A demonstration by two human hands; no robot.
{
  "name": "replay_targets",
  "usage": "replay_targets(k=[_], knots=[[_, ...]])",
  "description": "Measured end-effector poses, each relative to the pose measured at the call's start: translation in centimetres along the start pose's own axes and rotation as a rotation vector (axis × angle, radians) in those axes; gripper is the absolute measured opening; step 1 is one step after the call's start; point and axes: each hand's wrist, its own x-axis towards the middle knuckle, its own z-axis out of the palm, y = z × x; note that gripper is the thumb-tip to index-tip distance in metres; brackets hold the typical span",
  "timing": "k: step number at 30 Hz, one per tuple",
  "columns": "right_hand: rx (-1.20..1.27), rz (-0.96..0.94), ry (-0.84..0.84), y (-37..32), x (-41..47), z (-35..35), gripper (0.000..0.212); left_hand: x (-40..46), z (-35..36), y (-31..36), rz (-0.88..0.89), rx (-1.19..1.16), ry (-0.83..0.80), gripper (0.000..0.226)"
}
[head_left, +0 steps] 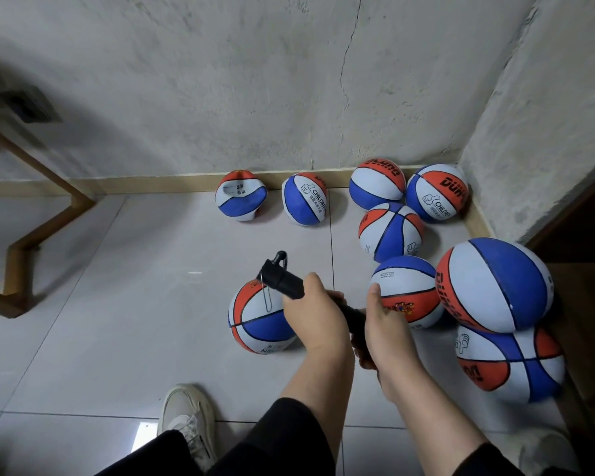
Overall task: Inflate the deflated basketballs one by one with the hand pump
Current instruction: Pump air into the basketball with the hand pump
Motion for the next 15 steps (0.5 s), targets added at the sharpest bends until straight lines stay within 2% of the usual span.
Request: replay_targets(k=[5,10,13,15], knots=[[0.034,-0.011,-0.108,-0.4,0.0,0.9,0.062,2.9,-0.3,0.8,-0.038,0.057,-0.057,0.036],[-0.127,-0.299,-0.05,0.0,1.9,0.6,0.035,6.3,-0.1,2.0,-0.037,0.202,-0.168,0.026],[-0.214,-0.359,-0.256,-1.0,2.8,0.4,0.017,8.1,-0.1,2.2,-0.077,0.261,-0.235,0.029],[-0.378,-0.353,-0.369,-1.5,3.5,0.7,0.01,8.6,0.4,2.2,-0.097,0.293,-0.297,0.032]])
